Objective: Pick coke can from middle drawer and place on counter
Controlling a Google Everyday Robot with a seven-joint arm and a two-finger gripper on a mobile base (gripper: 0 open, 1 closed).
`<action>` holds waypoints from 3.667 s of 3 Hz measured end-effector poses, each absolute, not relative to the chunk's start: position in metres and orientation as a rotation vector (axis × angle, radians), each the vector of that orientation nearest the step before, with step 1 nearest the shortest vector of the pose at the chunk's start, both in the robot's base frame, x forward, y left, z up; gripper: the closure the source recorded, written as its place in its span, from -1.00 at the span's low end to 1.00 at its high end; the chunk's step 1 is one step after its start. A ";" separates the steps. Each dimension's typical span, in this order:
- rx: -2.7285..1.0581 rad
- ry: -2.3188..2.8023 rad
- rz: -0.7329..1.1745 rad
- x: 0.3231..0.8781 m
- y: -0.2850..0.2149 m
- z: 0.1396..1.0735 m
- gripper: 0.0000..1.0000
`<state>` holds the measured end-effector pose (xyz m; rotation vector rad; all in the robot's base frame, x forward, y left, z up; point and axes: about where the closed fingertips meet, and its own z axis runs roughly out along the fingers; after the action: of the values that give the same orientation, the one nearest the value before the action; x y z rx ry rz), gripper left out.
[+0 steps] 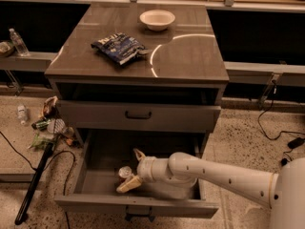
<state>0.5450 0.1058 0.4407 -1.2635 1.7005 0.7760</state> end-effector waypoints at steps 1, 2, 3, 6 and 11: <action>-1.235 1.697 0.831 0.540 0.112 0.420 -0.31; -1.214 1.685 0.868 0.537 0.117 0.413 0.15; -1.138 1.667 0.895 0.538 0.117 0.424 0.77; -0.811 1.658 0.675 0.506 0.024 0.598 1.00; -0.807 1.530 0.455 0.551 -0.036 0.872 1.00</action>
Offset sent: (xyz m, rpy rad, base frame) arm -0.0104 0.0145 -0.0351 0.1092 0.0558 0.0105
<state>0.5510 -0.0360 0.8721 -0.8074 1.5301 0.4546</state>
